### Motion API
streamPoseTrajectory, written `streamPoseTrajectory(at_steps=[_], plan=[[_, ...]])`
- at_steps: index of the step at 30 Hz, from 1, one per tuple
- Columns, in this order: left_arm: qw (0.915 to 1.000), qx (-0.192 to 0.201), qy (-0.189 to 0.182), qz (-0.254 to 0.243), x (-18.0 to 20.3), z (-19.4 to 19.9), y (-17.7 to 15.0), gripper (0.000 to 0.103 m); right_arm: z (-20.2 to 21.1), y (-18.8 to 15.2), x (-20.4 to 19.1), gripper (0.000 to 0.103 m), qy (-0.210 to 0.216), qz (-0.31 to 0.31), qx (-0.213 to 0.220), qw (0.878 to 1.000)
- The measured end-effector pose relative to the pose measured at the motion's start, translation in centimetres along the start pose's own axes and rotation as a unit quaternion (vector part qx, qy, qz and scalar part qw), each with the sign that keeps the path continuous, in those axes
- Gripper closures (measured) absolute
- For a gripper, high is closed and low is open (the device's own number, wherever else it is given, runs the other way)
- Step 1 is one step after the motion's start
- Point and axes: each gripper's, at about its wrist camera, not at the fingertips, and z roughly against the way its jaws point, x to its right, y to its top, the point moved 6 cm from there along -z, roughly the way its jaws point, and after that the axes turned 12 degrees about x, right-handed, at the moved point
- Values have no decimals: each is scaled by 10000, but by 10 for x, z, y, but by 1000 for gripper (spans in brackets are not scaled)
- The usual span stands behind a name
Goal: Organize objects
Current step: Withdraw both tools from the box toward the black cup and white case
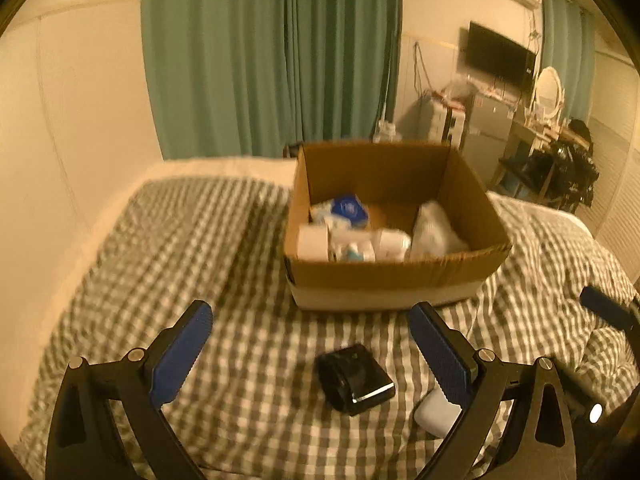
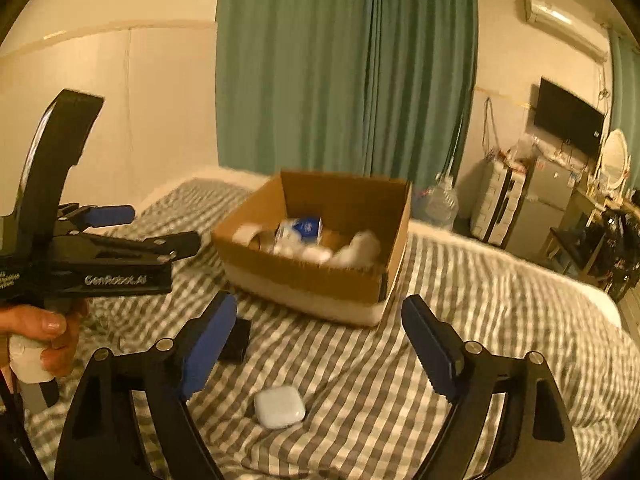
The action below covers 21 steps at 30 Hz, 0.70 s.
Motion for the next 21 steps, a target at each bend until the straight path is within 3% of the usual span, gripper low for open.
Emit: streamPoseTrajectory(at_steps=[5, 9, 21], plan=[[9993, -368, 10, 16, 7, -22, -23, 2, -19, -34, -4, 19, 46, 51, -359, 9993], [9978, -654, 97, -27, 10, -37, -40, 2, -31, -54, -3, 28, 61, -63, -557, 9984], [9895, -1428, 66, -196, 27, -77, -82, 6, -57, -102, -13, 33, 397, -160, -1179, 9921]])
